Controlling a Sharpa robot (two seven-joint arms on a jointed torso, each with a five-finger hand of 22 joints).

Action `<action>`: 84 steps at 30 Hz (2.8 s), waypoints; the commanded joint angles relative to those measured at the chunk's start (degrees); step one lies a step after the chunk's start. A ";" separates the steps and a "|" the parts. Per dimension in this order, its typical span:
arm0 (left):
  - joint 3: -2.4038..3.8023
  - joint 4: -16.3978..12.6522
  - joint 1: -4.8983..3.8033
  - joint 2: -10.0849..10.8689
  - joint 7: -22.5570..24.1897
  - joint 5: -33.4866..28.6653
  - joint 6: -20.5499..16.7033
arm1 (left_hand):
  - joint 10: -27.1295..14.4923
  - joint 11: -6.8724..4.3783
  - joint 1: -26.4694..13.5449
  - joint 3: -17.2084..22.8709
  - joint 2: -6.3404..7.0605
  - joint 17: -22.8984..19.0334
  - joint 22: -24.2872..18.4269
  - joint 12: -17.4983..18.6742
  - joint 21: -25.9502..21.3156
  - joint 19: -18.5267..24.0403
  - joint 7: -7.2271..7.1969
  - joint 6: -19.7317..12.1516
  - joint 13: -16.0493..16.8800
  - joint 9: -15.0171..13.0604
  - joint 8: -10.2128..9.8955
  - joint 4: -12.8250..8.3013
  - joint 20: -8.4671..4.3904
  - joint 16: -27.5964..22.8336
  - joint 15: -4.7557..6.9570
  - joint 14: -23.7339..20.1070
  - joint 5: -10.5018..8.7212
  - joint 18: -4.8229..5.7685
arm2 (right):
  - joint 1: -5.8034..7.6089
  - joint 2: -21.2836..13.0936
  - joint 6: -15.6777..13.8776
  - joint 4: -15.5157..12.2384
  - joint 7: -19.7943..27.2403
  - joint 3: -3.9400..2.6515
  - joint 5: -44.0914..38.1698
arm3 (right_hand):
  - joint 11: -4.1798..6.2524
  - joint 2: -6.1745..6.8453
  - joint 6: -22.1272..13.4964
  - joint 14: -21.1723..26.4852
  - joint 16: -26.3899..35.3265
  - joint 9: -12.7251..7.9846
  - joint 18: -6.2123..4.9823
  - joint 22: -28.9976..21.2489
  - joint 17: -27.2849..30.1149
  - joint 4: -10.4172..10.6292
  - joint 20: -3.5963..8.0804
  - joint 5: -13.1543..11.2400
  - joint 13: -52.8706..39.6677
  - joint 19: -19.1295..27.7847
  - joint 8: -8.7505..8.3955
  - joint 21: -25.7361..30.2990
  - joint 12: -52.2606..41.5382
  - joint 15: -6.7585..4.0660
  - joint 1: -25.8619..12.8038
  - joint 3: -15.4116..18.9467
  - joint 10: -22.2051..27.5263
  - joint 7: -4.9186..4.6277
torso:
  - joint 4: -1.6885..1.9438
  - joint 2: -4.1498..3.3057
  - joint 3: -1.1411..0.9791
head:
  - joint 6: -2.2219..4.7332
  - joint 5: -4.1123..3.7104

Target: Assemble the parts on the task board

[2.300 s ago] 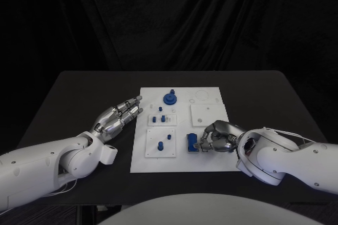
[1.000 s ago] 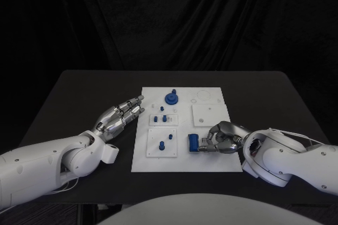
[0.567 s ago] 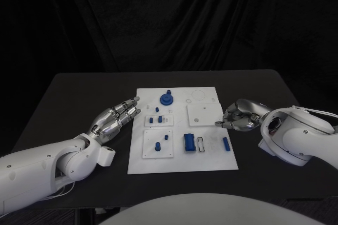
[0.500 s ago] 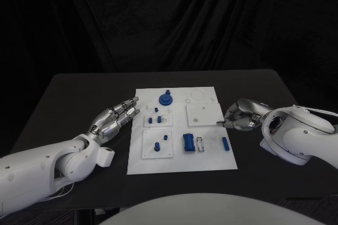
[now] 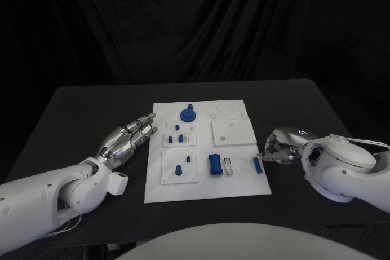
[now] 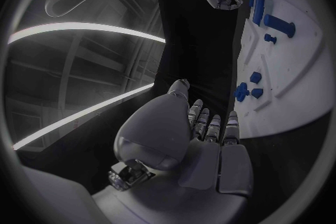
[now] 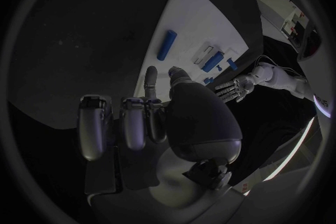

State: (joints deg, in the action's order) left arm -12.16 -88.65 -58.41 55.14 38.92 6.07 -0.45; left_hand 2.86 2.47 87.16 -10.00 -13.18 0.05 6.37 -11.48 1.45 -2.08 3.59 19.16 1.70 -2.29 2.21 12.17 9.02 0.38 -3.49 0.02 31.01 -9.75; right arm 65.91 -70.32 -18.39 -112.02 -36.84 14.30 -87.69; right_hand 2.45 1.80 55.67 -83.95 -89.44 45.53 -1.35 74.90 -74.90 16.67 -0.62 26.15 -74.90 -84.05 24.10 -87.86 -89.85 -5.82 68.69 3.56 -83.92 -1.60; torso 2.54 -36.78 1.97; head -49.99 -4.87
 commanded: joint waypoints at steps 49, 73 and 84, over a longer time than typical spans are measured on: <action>0.05 0.45 0.12 -0.50 1.31 -0.20 0.81 | 0.03 0.57 0.14 0.63 -0.14 -0.05 -0.09 -0.09 -0.06 -0.09 0.57 -0.23 0.04 -0.04 0.19 -0.22 0.16 -0.38 0.10 -0.02 0.46 -0.09 | -6.36 7.44 3.82 3.99 -2.10 -0.04 -3.47 | -1.10 0.72 2.10 -5.42 0.41 -6.99 0.46 13.92 -11.90 -3.19 -0.91 11.51 -15.10 -4.34 -8.84 0.86 -0.15 0.95 8.34 -3.65 -6.08 -1.04 | 0.01 0.05 -0.10 | -0.01 -0.35; 0.05 0.71 0.19 -0.93 1.27 -0.20 0.93 | -0.01 0.73 0.27 0.93 -0.32 -0.05 -0.12 -0.09 -0.06 -0.09 0.71 -0.38 0.04 -0.02 0.16 -0.36 0.23 -0.38 0.02 -0.02 0.52 -0.08 | -2.23 5.92 -13.64 -0.70 7.54 -0.16 26.11 | -0.70 0.55 3.90 -5.39 0.48 -6.64 0.46 13.92 -11.68 -5.68 -0.61 18.91 -15.10 -4.35 -8.41 0.88 -0.15 0.64 10.28 -7.15 -6.08 -0.66 | -0.06 0.04 -0.06 | -0.01 0.19; 0.05 0.66 0.19 -0.96 1.31 -0.20 0.82 | 0.02 0.75 0.29 0.98 -0.34 -0.05 -0.11 -0.20 -0.05 -0.10 0.72 -0.23 0.06 -0.04 0.18 -0.38 0.24 -0.38 0.01 -0.02 0.52 -0.08 | -1.83 8.26 -12.59 0.81 7.53 -0.10 29.51 | -0.68 0.52 3.92 -5.38 0.49 -6.63 0.43 13.88 -11.63 -5.38 -0.59 18.60 -15.10 -4.30 -8.44 0.96 -0.15 0.62 9.60 -7.27 -6.08 -0.66 | 0.10 -0.08 -0.03 | -0.01 0.29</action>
State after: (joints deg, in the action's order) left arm -12.15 -87.85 -58.28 54.28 38.92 6.05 -0.15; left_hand 2.86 2.87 87.16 -9.28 -13.18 0.09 6.32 -11.48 1.46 -2.08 4.00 18.74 1.70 -2.29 2.21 11.77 9.02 0.38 -3.49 0.02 31.21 -9.75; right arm 64.02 -62.14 -30.34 -111.32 -30.06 14.18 -60.76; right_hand 1.51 2.20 59.34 -84.14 -89.18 38.93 -1.35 74.91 -74.90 14.50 -1.03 44.73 -74.93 -84.05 15.48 -87.12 -89.85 -4.98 79.08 -0.06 -83.82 -2.24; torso 2.56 -36.81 1.94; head -49.99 -4.50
